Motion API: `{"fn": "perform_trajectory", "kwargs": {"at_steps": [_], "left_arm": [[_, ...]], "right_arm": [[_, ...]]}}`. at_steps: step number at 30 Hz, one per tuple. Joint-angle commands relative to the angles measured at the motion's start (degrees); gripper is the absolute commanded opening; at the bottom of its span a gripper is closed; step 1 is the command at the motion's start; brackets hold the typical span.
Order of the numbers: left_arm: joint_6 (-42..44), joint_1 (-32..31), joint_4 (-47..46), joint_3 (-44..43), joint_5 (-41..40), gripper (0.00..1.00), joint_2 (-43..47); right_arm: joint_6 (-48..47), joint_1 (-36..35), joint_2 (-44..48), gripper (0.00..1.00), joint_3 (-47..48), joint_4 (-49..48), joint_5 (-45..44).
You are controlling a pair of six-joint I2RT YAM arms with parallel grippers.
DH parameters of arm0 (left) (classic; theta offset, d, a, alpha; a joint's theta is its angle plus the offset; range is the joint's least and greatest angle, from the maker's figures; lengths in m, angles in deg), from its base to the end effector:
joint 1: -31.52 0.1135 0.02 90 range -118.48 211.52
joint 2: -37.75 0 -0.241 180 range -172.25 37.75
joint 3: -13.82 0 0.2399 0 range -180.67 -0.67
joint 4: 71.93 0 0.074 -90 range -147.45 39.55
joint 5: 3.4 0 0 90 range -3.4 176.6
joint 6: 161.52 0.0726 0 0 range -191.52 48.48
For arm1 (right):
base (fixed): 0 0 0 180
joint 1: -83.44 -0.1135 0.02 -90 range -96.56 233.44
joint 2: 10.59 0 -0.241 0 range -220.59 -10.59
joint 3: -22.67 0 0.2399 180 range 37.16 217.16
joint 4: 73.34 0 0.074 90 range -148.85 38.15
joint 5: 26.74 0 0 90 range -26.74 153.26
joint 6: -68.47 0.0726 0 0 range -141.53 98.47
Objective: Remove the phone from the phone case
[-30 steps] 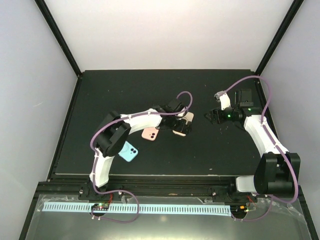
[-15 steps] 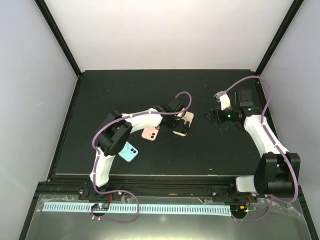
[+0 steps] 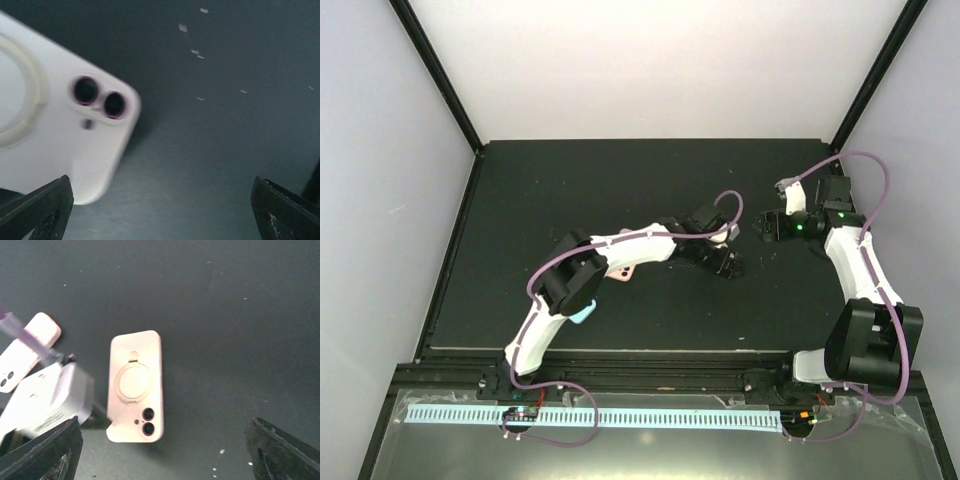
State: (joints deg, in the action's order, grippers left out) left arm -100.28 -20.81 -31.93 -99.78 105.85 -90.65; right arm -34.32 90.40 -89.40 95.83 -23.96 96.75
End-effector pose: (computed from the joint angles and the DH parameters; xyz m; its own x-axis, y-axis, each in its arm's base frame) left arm 0.2767 -0.3976 0.1246 -0.8532 0.3618 -0.3757 0.5166 0.6851 -0.5135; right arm 0.2918 0.0047 0.2160 -0.7461 -0.0949 -0.6590 -0.3877 0.8667 0.3141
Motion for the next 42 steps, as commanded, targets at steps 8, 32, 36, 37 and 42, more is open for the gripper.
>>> {"fn": "perform_trajectory", "kwargs": {"at_steps": [8, 32, 36, 37, 42], "left_arm": [[5.1, -1.2, -2.0, 25.0, -9.0, 0.99, 36.1], [-10.5, -3.1, -2.0, 66.8, -19.5, 0.97, 87.5], [-9.6, -3.8, -0.4, 66.2, -21.3, 0.96, 86.7], [-9.0, -3.9, 0.3, 65.8, -21.9, 0.96, 86.3], [-7.3, -4.2, 4.2, 63.7, -25.9, 0.96, 84.7]], "right_arm": [[-16.7, -1.5, -0.2, 0.88, 0.7, 8.0, -11.5], [-8.1, -21.9, -20.0, 1.00, 9.0, 13.2, -26.3], [-6.3, -22.9, -24.4, 1.00, 12.0, 12.4, -26.2], [-5.8, -23.2, -25.4, 1.00, 12.7, 11.7, -26.6], [-2.0, -25.7, -29.3, 1.00, 15.1, 9.3, -29.7]]}}
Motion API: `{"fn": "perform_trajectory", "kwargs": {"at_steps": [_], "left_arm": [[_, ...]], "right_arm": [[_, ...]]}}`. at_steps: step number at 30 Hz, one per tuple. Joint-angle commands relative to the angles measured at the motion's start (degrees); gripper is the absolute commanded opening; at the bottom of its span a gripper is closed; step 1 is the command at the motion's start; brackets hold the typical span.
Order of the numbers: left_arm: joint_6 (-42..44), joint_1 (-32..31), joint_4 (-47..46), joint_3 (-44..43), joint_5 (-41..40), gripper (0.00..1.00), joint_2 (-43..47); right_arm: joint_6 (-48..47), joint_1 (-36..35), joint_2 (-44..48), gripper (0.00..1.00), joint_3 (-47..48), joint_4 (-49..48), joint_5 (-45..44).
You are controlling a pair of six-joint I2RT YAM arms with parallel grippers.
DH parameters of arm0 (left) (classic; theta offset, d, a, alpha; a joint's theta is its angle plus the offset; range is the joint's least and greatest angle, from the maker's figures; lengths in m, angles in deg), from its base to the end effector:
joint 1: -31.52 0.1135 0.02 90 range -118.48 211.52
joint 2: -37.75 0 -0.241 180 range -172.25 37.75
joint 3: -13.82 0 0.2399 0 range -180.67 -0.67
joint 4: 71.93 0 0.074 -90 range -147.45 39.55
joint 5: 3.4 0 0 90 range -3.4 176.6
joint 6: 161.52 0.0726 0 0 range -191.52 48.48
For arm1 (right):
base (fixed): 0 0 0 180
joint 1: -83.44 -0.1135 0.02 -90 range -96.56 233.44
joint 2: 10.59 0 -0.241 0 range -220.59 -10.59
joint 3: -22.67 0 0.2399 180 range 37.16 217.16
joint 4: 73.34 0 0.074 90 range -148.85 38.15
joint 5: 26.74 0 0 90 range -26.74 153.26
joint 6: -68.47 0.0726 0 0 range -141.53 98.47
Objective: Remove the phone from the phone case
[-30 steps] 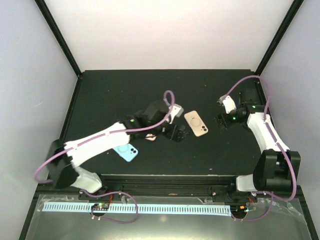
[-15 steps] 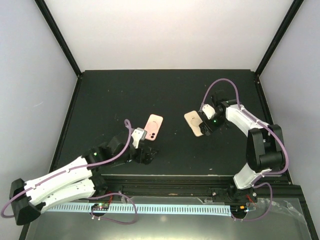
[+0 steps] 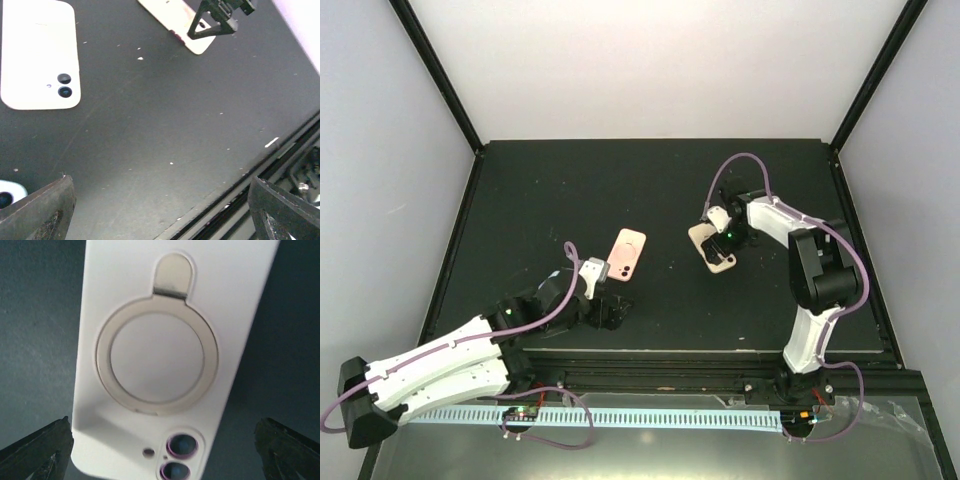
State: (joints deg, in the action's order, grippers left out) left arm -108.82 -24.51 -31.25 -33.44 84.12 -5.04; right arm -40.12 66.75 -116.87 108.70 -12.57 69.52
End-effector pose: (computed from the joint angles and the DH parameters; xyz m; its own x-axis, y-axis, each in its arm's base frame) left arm 0.1147 -0.1646 0.2093 -0.7528 0.0339 -0.6573 0.4435 0.7640 -0.4686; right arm 0.3190 0.1039 0.1174 -0.8006 -0.5709 -0.1823 -0.5877 0.8074 0.0523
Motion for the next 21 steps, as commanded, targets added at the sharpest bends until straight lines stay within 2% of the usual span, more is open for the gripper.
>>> {"fn": "perform_trajectory", "kwargs": {"at_steps": [1, 7, 12, 16, 19, 21], "left_arm": [[1.5, -0.5, 3.7, -2.8, -4.4, 0.96, -1.0], [3.0, -0.5, 3.6, -3.3, -4.7, 0.97, -2.7], [4.0, -0.5, 3.2, -4.1, -5.4, 0.97, -5.3], [6.4, -0.5, 2.0, -5.3, -6.2, 0.98, -7.9], [8.9, -0.5, 1.8, -7.0, -6.8, 0.98, -10.2], [10.0, -0.6, 1.2, -7.8, -6.8, 0.98, -11.1]], "right_arm": [[4.2, -2.6, -2.1, 1.00, 2.3, -2.5, -3.2], [5.8, -5.0, -3.9, 0.98, 1.4, -3.9, -6.8], [6.2, -4.9, -6.1, 0.85, 2.2, -2.3, -6.8], [5.6, -4.9, -4.9, 0.83, 0.0, -2.4, -6.3], [4.3, -4.9, -4.1, 0.78, -2.0, -2.8, -6.3], [3.8, -4.9, -3.7, 0.79, -3.6, -3.3, -7.1]]}}
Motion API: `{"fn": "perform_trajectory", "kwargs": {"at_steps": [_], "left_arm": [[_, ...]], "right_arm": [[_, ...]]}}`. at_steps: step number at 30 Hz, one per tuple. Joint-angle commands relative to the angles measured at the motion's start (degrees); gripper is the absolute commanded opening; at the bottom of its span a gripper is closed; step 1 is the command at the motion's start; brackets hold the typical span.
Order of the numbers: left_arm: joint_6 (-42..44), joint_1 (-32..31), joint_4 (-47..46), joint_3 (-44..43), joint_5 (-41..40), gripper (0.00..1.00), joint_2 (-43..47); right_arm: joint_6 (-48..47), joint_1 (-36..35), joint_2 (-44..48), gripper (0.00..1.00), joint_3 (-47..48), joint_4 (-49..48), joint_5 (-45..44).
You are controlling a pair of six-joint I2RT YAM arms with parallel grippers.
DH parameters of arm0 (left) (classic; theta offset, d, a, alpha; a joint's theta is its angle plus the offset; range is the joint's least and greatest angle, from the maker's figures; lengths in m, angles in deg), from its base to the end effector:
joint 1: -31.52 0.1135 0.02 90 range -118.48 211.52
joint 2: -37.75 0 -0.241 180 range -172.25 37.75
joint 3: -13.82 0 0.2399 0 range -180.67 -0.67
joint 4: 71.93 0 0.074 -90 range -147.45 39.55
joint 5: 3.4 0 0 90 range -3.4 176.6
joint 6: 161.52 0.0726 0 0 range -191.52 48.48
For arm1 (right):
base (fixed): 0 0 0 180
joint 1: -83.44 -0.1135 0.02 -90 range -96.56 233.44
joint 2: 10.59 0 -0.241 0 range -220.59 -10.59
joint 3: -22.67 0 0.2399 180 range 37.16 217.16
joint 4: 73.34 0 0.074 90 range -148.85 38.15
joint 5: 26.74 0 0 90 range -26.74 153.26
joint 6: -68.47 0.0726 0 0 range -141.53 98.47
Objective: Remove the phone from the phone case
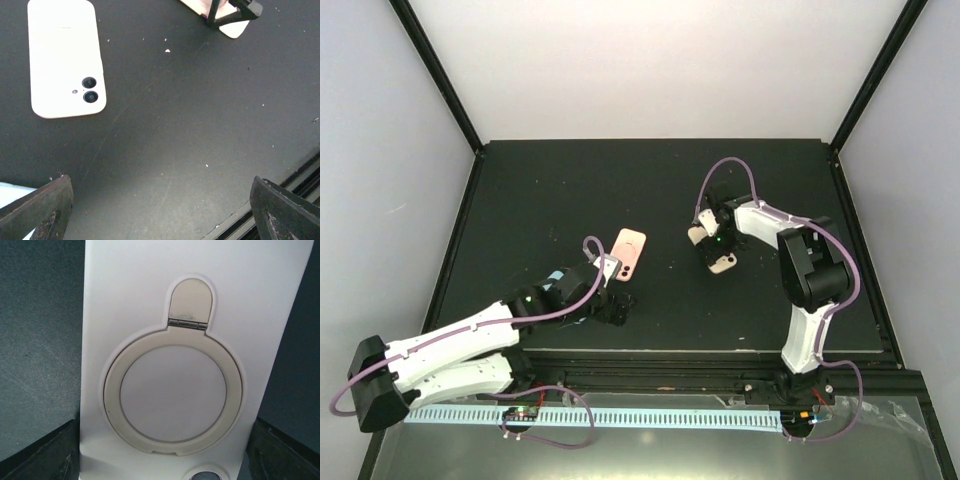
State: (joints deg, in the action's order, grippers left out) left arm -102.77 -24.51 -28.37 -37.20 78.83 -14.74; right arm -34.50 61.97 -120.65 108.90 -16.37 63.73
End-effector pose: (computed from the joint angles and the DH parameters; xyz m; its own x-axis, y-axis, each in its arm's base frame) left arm 0.1290 -0.1738 0.1953 -0.7365 0.1733 -0.6538 0.4518 0.8454 -0.2849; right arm 0.3214 0.1270 0.0982 -0.8128 -0.5608 -0.1576 -0.5640 0.8253 -0.0280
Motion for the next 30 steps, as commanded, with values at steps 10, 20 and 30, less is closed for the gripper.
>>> {"fn": "perform_trajectory", "kwargs": {"at_steps": [10, 20, 30], "left_arm": [[7.3, -0.7, -3.0, -6.4, -1.6, 0.98, -4.0], [27.0, -3.4, -19.9, -7.1, -9.0, 0.95, -9.5], [60.7, -19.8, -30.9, -7.7, -24.1, 0.93, -17.1]], "right_arm": [[-4.2, 0.0, 0.1, 0.63, -4.1, 4.8, -0.6], [-17.7, 0.0, 25.1, 0.44, -6.7, 16.9, 11.9], [-27.5, -0.6, 33.5, 0.46, -8.0, 30.0, 25.5]]}}
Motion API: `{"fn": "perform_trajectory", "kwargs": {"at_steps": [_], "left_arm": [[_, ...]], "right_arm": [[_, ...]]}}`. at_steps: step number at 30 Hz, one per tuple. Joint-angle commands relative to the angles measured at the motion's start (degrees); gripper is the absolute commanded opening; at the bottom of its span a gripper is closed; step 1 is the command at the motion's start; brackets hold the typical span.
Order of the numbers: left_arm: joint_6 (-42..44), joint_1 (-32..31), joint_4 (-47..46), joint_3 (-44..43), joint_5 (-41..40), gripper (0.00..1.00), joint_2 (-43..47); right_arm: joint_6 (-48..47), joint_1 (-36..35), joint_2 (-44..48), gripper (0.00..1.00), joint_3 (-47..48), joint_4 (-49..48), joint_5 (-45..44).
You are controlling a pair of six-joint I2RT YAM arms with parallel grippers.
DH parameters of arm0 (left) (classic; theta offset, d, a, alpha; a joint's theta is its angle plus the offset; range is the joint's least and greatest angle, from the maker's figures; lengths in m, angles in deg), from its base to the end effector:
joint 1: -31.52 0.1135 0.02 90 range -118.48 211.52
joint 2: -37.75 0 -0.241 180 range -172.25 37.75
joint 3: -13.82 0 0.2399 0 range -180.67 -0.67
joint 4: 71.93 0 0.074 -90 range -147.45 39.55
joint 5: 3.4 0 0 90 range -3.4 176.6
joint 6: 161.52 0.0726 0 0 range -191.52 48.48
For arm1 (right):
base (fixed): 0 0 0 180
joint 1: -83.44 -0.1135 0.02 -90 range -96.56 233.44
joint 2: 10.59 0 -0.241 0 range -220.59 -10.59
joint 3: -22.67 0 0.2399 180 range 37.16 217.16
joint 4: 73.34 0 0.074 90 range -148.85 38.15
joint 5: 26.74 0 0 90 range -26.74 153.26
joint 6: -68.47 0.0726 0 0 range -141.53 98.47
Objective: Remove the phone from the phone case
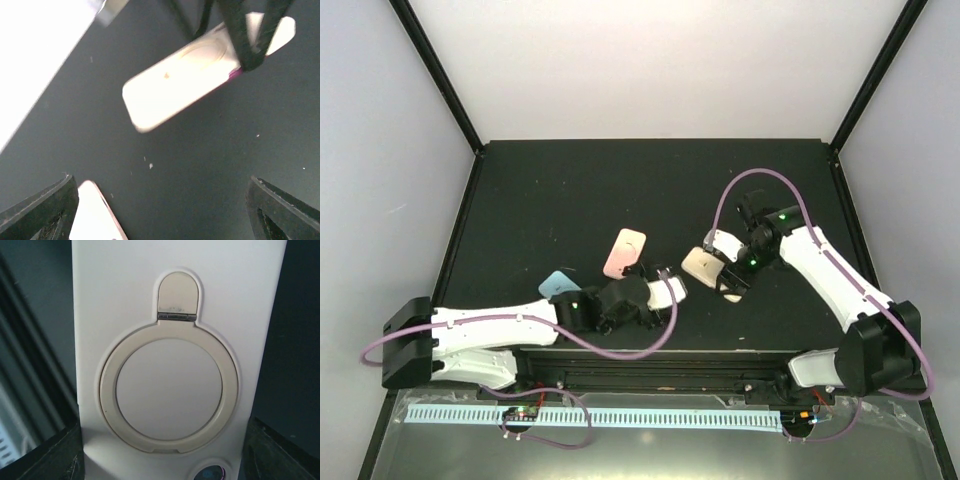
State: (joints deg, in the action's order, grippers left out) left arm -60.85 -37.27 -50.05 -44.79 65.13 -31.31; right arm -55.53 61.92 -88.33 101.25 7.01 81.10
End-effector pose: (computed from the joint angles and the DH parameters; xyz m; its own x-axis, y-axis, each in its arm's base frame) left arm 0.1295 -0.2602 0.2194 -0.0502 0.6057 -0.7941 0.7784 0.5219 0.3488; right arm 0.2102 0.1068 0.2118 -0.5341 -0.7828 -0.3194 -0.8440 0.5155 0.1479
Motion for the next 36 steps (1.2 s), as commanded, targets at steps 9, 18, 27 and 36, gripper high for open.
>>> {"fn": "perform_trajectory", "kwargs": {"at_steps": [9, 18, 27, 36], "left_arm": [[37.2, -12.7, -13.4, -1.1, -11.7, 0.75, -6.3], [41.1, -12.7, -8.9, -4.6, -11.4, 0.56, -12.9], [43.0, -12.8, -12.6, -4.7, -14.9, 0.17, -15.0], [22.7, -10.3, -8.2, -5.0, -13.1, 0.07, -11.0]], "right_arm": [[-8.5, -7.2, 2.9, 0.47, -0.6, 11.6, 12.2], [-8.6, -9.0, 3.0, 0.48, -0.6, 12.8, 14.6], [-9.9, -10.3, 2.7, 0.61, 0.3, 14.9, 15.7], [-12.5, -10.1, 8.2, 1.00, 12.5, 20.5, 14.9]]}}
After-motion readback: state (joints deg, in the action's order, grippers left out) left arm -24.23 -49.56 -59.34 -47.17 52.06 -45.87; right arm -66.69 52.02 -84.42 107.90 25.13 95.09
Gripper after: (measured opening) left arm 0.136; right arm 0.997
